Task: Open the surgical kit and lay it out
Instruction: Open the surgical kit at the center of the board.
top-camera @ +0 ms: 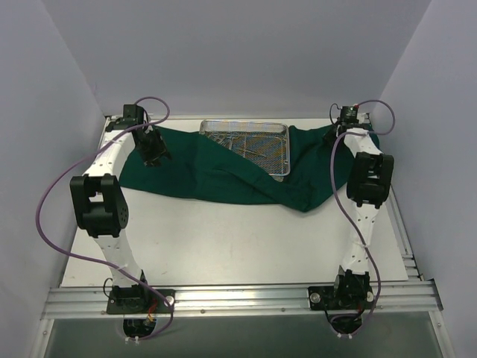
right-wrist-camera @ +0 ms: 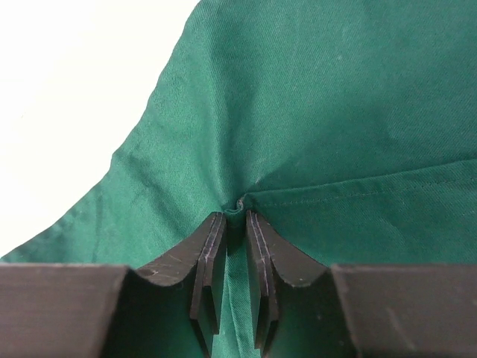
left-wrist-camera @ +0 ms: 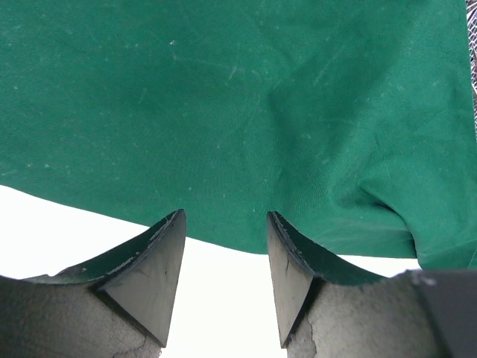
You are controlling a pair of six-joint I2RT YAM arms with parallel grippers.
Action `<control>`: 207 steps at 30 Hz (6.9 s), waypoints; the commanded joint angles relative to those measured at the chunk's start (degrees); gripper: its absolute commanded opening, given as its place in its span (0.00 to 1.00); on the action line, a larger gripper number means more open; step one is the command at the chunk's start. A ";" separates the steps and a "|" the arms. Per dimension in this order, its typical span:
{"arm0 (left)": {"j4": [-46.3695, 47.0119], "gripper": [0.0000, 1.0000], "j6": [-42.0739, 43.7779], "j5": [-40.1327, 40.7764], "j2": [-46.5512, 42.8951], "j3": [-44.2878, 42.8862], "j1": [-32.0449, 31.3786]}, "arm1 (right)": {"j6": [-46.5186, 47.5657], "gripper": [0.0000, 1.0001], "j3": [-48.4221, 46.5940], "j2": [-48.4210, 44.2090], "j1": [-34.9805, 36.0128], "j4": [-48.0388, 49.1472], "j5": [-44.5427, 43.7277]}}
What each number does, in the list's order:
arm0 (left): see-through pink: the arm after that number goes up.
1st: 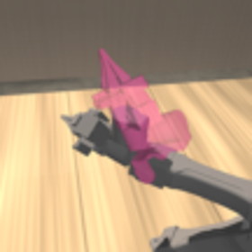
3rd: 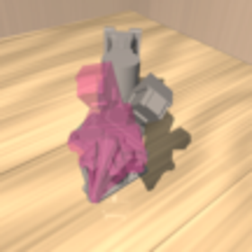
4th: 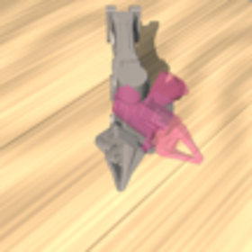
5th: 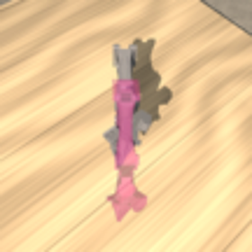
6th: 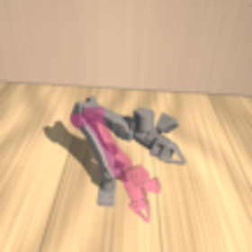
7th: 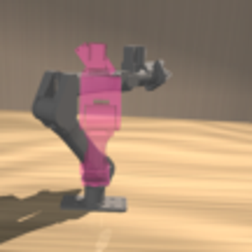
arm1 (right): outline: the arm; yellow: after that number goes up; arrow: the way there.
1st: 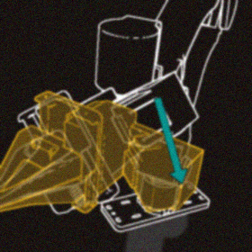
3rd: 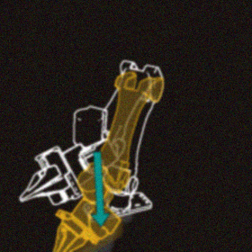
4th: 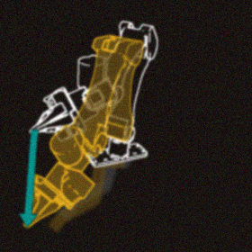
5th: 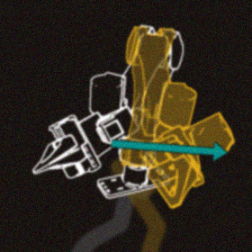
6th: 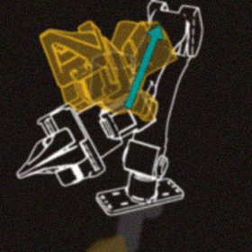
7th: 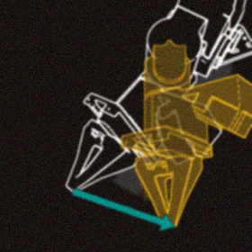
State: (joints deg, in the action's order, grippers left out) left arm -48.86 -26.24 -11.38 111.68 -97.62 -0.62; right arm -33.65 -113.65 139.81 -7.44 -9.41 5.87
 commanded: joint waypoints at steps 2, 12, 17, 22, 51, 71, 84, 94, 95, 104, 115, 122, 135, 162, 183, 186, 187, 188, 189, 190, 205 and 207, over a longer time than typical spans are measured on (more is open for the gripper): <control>2.01 0.56 -0.04 -0.93 -0.94 -0.64 0.27 | -1.86 0.19 3.77 -3.40 -1.52 -0.79 1.69; 2.63 0.56 -0.22 -1.02 -2.17 1.12 0.36 | -8.26 0.19 11.77 -6.12 -3.98 7.47 8.10; 2.81 0.56 -0.48 -1.28 -2.52 1.30 0.36 | -11.70 0.21 16.78 -7.88 -5.65 14.59 12.32; 3.33 0.56 -0.92 -1.63 -3.04 2.17 0.36 | -13.81 0.22 19.07 -7.53 -6.79 17.23 15.66; 4.39 0.56 -1.71 -1.28 -4.89 4.11 0.36 | -22.53 0.00 26.91 -11.21 -9.96 23.53 22.88; -0.28 0.59 -1.27 10.85 -14.63 7.96 5.53 | 3.16 0.00 40.06 -73.83 -29.03 -54.97 -18.94; 3.51 0.60 0.13 3.66 -21.85 15.72 6.95 | 1.49 1.00 28.46 -67.42 5.83 -35.08 -7.12; 6.83 0.59 1.36 0.85 -25.11 19.65 6.16 | 16.24 0.92 -5.23 -24.46 32.83 -14.25 4.10; 7.37 0.59 1.80 -0.30 -24.67 19.93 6.16 | 16.16 0.90 -7.27 -22.06 33.10 -12.15 6.33; 5.45 0.58 1.72 -3.22 -23.26 20.46 6.07 | 18.35 0.87 -17.58 -3.51 34.07 -2.56 24.52; 1.67 0.59 1.89 -2.95 -25.81 16.68 6.16 | 18.97 0.77 -15.20 1.96 35.92 1.59 31.32; 0.70 0.59 3.04 -1.63 -27.65 17.72 6.16 | 18.97 0.75 -15.99 4.15 36.36 2.29 31.05; 0.96 0.59 2.25 -1.46 -29.94 20.19 6.16 | 26.00 0.77 -17.65 6.70 36.62 1.50 22.43; -8.96 0.55 -4.79 21.13 -33.28 10.62 11.08 | 20.38 0.00 -14.33 -8.67 53.13 -0.87 24.97; -7.66 0.56 0.31 21.67 -35.83 12.98 13.37 | 23.02 0.48 35.24 -31.15 71.98 1.49 30.43; -5.72 0.56 -0.91 16.31 -32.59 14.30 13.10 | 20.12 0.79 34.64 -34.33 68.10 2.64 29.55; -6.15 0.55 -1.61 15.69 -31.18 13.96 12.84 | 19.42 0.83 31.06 -34.25 65.65 1.77 27.46; -7.46 0.54 -2.14 14.90 -27.78 13.43 12.23 | 17.15 0.85 28.94 -34.34 64.32 0.89 25.70; -8.17 0.53 -2.24 14.11 -25.83 12.82 11.62 | 15.99 0.89 27.00 -34.43 62.92 0.01 24.90; -9.05 0.52 -2.24 14.28 -24.07 12.20 10.83 | 14.85 0.91 25.16 -34.69 60.12 -0.52 22.37; -10.75 0.61 2.14 19.30 -3.92 0.42 4.13 | 9.82 1.00 10.55 -31.71 24.24 -20.82 -1.48; -6.17 0.80 9.66 17.89 -5.06 -0.02 4.49 | 10.01 1.00 10.55 -31.70 23.01 -21.35 0.19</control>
State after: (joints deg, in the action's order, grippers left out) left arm -60.90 -24.71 6.50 109.54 -94.21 3.01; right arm -24.53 -101.47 107.50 14.44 -25.34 4.86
